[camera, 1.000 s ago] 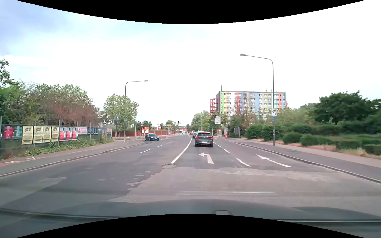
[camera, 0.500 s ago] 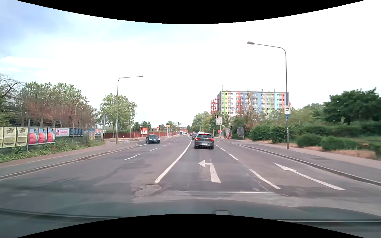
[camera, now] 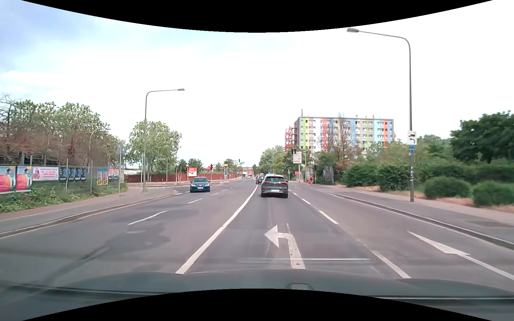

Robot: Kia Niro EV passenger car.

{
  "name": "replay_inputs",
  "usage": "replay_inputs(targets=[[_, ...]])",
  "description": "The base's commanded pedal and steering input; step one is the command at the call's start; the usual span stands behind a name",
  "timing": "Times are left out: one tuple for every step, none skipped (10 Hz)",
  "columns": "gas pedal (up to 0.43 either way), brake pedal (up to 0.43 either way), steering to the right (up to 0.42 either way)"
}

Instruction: Follow the waypoints while adhering to traffic rules and regulations

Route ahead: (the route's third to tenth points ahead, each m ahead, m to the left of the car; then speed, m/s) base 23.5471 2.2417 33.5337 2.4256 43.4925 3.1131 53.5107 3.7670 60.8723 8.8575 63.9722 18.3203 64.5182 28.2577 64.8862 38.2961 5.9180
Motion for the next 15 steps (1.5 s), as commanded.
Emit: replay_inputs(targets=[[0.0,0.0,-0.009],[0.0,0.0,-0.008],[0.0,0.0,-0.008],[0.0,0.0,-0.012],[0.0,0.0,-0.012],[0.0,0.0,-0.011],[0.0,0.0,-0.009],[0.0,0.0,-0.007],[0.0,0.0,-0.011],[0.0,0.0,-0.011],[0.0,0.0,-0.011],[0.0,0.0,-0.011],[0.02,0.0,-0.01],[0.02,0.0,-0.011],[0.02,0.0,-0.015]])
